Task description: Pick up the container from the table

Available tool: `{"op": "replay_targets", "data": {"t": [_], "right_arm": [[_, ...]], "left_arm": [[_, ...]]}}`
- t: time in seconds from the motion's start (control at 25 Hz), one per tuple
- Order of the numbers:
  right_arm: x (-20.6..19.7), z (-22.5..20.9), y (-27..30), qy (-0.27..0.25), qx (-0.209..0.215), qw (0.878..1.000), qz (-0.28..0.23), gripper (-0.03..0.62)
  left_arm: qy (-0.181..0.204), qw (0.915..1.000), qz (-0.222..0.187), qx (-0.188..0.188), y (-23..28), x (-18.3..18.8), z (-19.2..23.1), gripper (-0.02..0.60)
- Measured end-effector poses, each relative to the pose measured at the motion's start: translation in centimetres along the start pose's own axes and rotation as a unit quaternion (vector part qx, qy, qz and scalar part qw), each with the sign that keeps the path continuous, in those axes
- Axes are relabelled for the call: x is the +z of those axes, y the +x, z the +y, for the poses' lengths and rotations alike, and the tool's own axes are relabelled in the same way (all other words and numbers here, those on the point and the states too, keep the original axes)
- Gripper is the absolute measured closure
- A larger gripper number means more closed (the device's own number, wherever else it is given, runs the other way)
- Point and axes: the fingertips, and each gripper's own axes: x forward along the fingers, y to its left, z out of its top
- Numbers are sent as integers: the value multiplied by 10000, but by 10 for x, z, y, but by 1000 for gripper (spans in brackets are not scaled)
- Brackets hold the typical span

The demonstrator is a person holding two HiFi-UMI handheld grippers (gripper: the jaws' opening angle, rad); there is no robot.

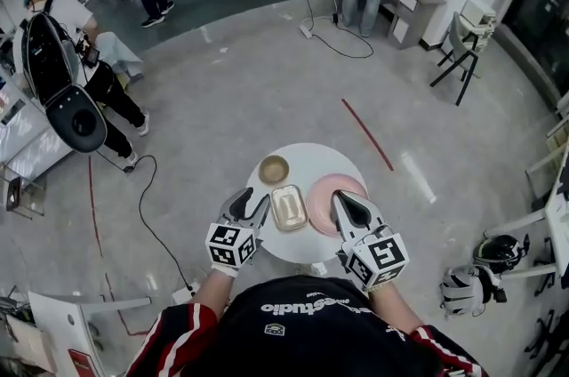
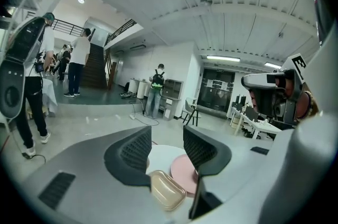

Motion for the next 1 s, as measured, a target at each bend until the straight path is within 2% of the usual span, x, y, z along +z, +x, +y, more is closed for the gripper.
{"op": "replay_targets", "data": {"t": [0.16,0.56,0.84,1.0], "right_arm": [[0,-3,7,-10,46,10000,-12,579],[-7,-2,8,-118,87,9999,-5,579],[-30,2,1,-84,179,9997,165,579],[-34,4,-3,-113,209,9995,196,579]], "left_arm": [[-78,9999,115,17,10,-11,7,394],[-543,9982,252,26,20,-46,23,394],[-1101,9928,384,-259,34,-87,25,394],[-1342,9891,530,-292,41,-111,27,394]]}}
